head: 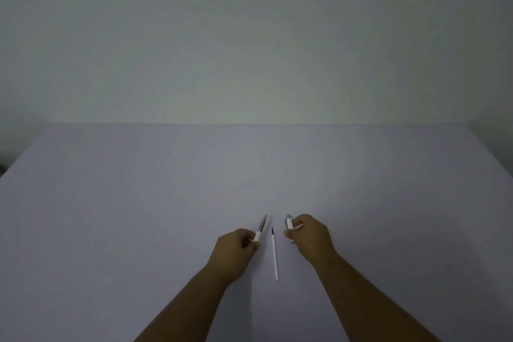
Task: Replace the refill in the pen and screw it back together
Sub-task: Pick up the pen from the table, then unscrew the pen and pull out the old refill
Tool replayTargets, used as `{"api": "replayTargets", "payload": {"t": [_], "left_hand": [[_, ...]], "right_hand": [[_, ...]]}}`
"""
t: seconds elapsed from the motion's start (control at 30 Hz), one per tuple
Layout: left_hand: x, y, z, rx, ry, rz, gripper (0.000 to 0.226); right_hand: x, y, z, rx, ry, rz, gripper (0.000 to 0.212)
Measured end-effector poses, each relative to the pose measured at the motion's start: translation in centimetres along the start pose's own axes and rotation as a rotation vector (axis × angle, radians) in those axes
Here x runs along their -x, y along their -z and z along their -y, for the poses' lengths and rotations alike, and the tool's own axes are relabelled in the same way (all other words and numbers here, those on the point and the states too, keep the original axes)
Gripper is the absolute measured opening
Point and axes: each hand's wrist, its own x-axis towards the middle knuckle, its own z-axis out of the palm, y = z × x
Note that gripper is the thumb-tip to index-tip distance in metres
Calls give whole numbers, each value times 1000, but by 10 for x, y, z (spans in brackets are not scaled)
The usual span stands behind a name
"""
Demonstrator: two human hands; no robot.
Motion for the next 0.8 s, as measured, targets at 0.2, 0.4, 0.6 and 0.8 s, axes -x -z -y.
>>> {"api": "replayTargets", "payload": {"t": [0.2,0.4,0.6,0.8], "left_hand": [[-1,1,-1,41,32,-29,26],[4,-1,-1,67,37,-31,23],[12,1,-6,7,-40,-65,21],[20,-1,-18,-76,-148,-96,24]], "right_hand": [[7,-9,-6,112,64,-21,16],[6,-10,-14,131,58,-14,19],[20,-1,1,-43,101,-76,34],[35,-1,30,-470,16,180,30]]}}
